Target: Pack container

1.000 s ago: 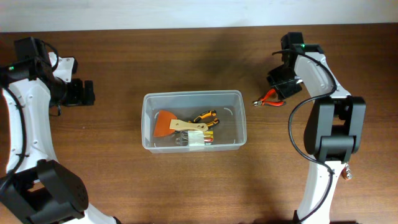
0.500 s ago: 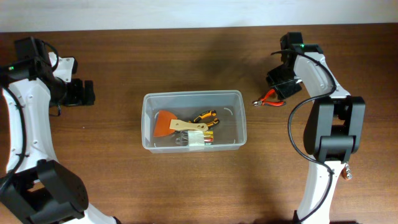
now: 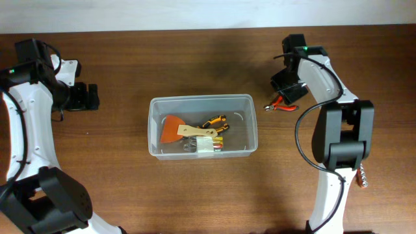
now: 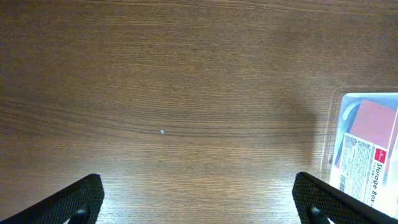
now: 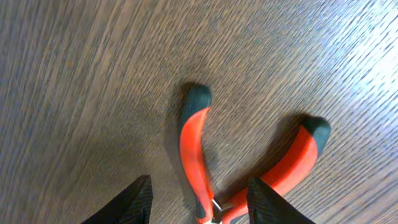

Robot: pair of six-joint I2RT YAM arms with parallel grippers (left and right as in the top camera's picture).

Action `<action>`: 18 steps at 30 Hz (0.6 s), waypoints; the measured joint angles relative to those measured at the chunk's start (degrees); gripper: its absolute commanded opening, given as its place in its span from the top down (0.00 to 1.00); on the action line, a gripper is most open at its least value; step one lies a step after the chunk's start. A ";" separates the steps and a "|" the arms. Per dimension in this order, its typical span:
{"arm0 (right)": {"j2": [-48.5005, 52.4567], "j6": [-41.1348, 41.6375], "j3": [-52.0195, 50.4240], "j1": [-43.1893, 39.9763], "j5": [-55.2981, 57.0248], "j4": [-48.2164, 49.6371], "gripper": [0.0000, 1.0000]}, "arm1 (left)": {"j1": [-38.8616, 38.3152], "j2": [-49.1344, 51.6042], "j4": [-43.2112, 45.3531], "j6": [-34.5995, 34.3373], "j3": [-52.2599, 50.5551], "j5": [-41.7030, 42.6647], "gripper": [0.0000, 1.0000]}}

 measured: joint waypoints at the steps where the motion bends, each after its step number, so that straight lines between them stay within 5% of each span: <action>1: 0.00 0.00 0.00 0.04 0.00 -0.02 0.50 | 0.00 0.00 0.00 0.00 0.00 -0.02 0.01; 18: 2.80 0.00 0.20 0.07 0.81 -1.07 0.50 | 0.00 0.00 0.00 0.00 0.00 0.00 0.01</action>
